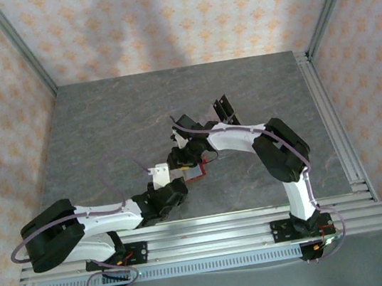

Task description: Put the credit cards into the card holder

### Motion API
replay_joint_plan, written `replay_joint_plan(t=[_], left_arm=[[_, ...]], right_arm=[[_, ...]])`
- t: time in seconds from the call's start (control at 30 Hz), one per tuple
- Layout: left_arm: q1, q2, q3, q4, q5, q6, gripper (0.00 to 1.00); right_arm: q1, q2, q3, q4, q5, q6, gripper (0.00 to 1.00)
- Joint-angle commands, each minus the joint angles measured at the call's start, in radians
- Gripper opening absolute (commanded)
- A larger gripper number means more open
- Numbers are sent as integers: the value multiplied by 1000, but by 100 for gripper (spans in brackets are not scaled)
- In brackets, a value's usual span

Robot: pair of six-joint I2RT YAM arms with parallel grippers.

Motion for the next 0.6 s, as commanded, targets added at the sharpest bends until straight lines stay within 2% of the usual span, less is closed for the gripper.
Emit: replay_joint_plan(t=[0.0,0.27,0.57], left_arm=[[-9,-1,-11,27,-27,3,71],[-9,10,-16,41,-21,12,71],[-21,-1,-59,150,7,46,70]], right_arm=[[8,19,39,-9,-15,5,41],[8,28,45,-9,-20,5,41],[9,35,47,-6,-24,8,41]])
